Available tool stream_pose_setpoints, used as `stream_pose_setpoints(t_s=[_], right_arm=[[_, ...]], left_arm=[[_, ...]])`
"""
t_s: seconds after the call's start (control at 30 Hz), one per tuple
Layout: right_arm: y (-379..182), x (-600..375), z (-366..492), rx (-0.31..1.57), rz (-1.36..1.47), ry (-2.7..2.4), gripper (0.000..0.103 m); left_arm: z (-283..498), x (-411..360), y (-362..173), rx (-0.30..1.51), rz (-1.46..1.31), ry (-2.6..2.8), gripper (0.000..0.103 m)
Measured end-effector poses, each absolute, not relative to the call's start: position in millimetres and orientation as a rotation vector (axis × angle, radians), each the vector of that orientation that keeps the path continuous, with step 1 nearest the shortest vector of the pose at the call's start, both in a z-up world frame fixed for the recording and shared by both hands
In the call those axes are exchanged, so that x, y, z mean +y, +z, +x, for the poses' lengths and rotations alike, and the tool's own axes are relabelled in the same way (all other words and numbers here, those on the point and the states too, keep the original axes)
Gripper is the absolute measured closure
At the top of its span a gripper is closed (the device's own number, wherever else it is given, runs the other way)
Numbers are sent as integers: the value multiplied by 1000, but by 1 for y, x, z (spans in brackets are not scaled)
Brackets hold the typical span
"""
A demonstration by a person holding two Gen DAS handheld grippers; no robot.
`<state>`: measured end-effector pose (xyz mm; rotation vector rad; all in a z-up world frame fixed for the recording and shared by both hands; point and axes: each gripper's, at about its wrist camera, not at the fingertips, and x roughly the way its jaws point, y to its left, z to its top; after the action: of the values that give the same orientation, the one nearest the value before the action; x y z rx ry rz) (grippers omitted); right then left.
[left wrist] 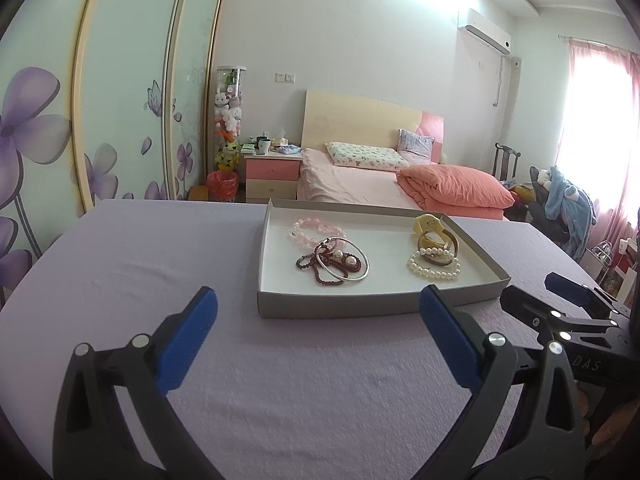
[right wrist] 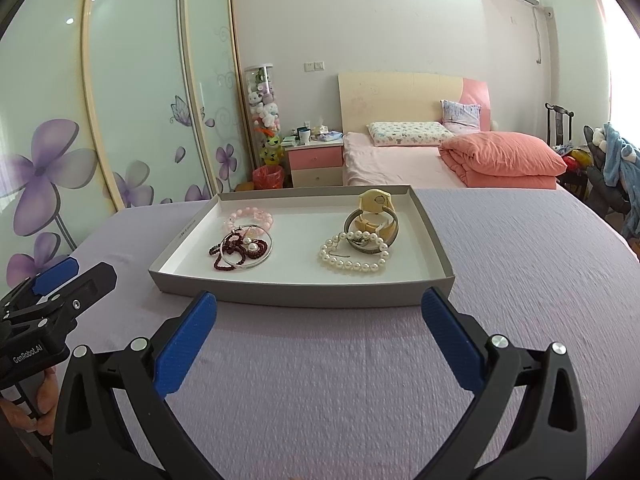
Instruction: Organize jewelry
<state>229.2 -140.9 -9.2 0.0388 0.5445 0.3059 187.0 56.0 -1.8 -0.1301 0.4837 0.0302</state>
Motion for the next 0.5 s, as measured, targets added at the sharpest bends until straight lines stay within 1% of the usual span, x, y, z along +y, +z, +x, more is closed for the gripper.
stream_pose_setpoints(t_s=[0.5], right_arm=[[-9,-140,229,548,40,306,1]], left_arm=[[187,54,-3,486,-131,26,2]])
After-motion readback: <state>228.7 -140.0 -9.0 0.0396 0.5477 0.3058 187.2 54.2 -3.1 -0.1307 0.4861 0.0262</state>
